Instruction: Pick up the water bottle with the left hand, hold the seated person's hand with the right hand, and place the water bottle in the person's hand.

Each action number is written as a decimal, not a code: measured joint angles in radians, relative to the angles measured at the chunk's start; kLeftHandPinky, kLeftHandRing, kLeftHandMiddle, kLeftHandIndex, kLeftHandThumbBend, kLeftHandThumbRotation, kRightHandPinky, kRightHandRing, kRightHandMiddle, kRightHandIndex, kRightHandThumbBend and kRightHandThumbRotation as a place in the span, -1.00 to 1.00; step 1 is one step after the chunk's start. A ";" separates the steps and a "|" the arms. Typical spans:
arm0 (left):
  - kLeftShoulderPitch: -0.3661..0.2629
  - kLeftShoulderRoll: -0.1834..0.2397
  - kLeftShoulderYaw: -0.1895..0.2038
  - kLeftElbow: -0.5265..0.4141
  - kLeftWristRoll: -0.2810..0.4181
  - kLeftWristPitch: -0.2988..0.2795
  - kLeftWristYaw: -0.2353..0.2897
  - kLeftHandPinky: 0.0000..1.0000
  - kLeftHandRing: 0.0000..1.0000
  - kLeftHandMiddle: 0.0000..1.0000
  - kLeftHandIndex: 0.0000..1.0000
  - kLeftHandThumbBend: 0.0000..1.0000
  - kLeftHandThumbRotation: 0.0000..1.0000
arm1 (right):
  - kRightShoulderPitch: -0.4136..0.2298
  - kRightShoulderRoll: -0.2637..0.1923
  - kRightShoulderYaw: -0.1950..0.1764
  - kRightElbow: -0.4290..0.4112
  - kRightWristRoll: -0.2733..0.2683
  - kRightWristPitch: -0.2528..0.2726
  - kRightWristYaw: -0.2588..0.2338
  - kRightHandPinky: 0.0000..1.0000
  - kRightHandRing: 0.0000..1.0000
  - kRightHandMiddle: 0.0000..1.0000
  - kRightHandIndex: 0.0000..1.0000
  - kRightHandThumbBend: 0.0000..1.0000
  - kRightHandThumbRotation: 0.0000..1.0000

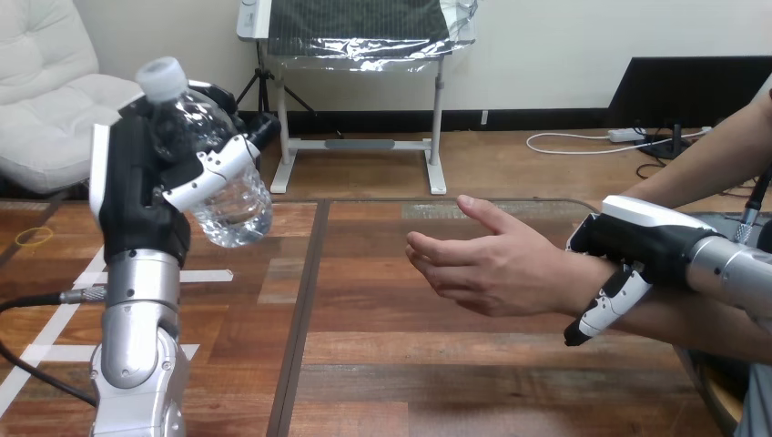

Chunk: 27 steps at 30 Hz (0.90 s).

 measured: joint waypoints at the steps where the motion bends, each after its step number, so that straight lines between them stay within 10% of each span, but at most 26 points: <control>1: -0.001 0.000 0.000 0.003 0.000 0.000 0.000 -0.47 -0.35 -0.25 -0.23 0.20 -1.00 | 0.000 0.000 0.000 0.000 0.000 0.000 0.000 -0.61 -0.51 -0.39 -0.37 0.71 -0.84; 27: -0.071 -0.044 -0.018 0.161 0.012 -0.001 0.008 -0.44 -0.32 -0.22 -0.22 0.26 -1.00 | -0.020 0.015 -0.001 0.002 -0.004 0.025 0.000 -0.61 -0.51 -0.38 -0.33 0.74 -0.86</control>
